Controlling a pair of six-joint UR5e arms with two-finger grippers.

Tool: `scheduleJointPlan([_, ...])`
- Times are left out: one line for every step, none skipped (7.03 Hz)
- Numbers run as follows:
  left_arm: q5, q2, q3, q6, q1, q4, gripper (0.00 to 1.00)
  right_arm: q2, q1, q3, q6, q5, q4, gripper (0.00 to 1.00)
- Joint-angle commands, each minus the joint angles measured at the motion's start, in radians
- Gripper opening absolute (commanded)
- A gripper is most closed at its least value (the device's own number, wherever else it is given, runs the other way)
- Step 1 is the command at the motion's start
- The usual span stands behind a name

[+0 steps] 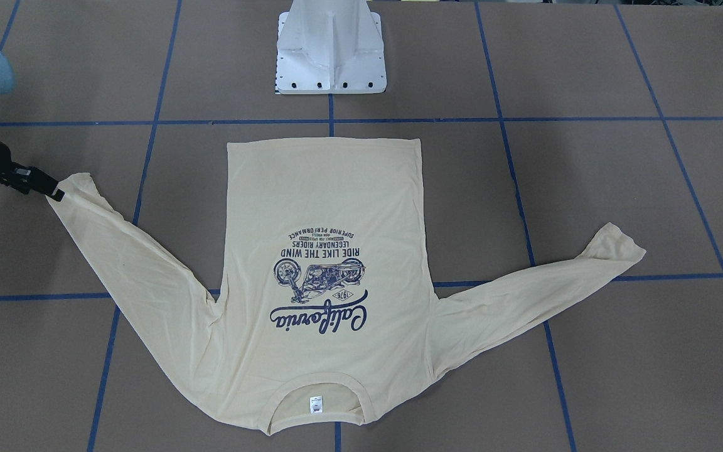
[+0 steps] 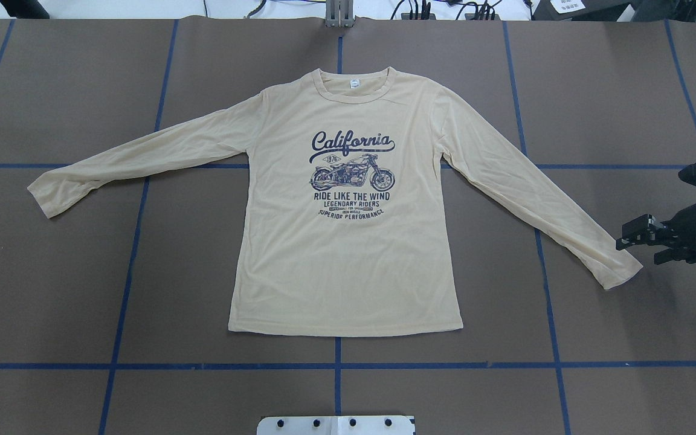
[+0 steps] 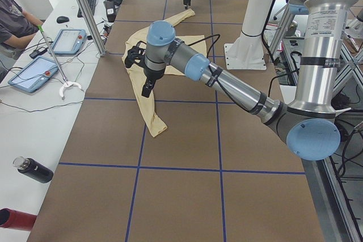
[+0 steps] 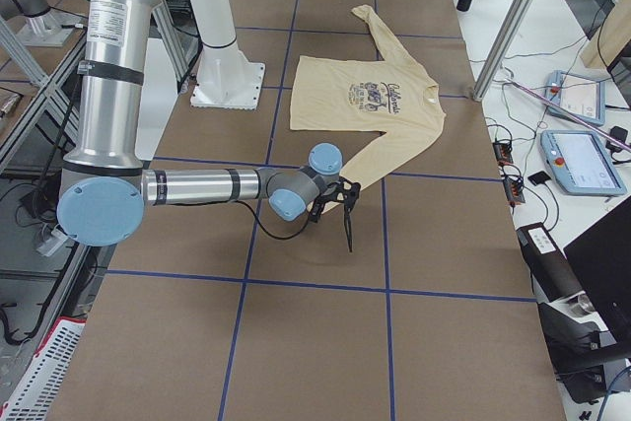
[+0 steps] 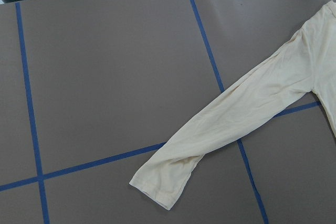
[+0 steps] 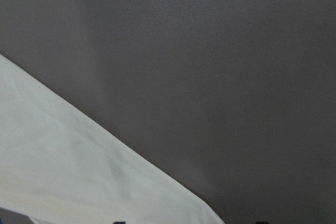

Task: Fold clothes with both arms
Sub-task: 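Lower the right gripper and pinch the sleeve cuff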

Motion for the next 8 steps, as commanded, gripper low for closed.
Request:
scheduleJointPlan([0.002, 0.0, -0.001, 0.0, 0.0, 0.0, 1.0, 0.013, -0.005, -0.03, -0.003, 0.0, 0.001, 0.63])
scheduleJointPlan([0.002, 0.0, -0.001, 0.0, 0.0, 0.0, 1.0, 0.013, -0.008, -0.03, -0.001, 0.008, 0.001, 0.51])
scheduleJointPlan([0.002, 0.0, -0.001, 0.0, 0.0, 0.001, 1.0, 0.009, -0.011, -0.027, -0.001, 0.012, 0.001, 0.34])
scheduleJointPlan([0.002, 0.002, -0.001, 0.0, 0.0, 0.0, 1.0, 0.005, -0.016, -0.027, -0.004, 0.02, 0.001, 0.1])
scheduleJointPlan([0.002, 0.002, -0.001, 0.0, 0.0, 0.001, 1.0, -0.004, -0.017, -0.02, -0.009, 0.025, 0.002, 0.0])
scheduleJointPlan([0.002, 0.0, -0.001, 0.0, 0.0, 0.001, 1.0, -0.004, -0.014, -0.01, -0.013, 0.066, 0.002, 0.0])
scheduleJointPlan([0.002, 0.002, -0.001, 0.0, 0.0, 0.001, 1.0, 0.004, -0.014, 0.047, -0.004, 0.08, -0.001, 0.0])
scheduleJointPlan([0.0, 0.0, -0.001, 0.0, 0.0, 0.001, 1.0, 0.024, -0.014, 0.086, 0.002, 0.097, -0.016, 0.0])
